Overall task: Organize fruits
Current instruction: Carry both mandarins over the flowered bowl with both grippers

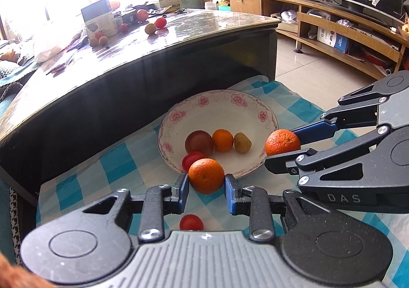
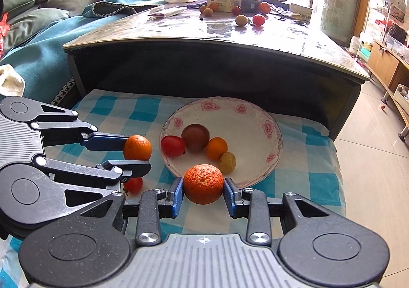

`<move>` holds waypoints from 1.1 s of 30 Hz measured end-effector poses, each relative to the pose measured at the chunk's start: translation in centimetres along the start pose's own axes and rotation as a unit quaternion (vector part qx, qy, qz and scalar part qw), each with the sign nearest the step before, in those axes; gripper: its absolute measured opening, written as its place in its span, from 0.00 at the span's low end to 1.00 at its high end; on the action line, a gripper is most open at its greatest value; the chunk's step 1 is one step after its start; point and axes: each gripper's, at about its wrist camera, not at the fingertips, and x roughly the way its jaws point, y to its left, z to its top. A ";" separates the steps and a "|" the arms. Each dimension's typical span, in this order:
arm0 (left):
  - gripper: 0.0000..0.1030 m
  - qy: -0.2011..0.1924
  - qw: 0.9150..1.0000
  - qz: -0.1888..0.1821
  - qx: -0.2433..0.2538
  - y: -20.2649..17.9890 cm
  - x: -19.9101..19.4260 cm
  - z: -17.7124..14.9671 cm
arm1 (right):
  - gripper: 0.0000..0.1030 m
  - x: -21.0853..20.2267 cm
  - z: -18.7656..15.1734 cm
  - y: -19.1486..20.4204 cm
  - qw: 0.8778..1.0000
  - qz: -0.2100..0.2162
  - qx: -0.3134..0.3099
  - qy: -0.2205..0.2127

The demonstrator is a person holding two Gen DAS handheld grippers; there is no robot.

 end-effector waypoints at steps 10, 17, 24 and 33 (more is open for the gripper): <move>0.38 -0.003 1.000 0.006 0.009 -0.1 1.8 1.7 | 0.27 1.4 1.3 -1.6 1.000 -0.011 0.010 -0.006; 0.38 0.002 1.000 0.012 0.014 -0.3 3.6 2.5 | 0.27 3.0 1.8 -2.7 1.000 -0.018 0.018 -0.002; 0.38 0.001 1.000 0.025 0.018 0.2 5.5 3.6 | 0.28 4.8 2.7 -3.6 0.999 -0.018 0.025 -0.007; 0.37 -0.001 0.999 0.035 0.017 0.7 8.0 4.6 | 0.29 7.0 3.3 -5.0 0.999 -0.011 0.043 -0.011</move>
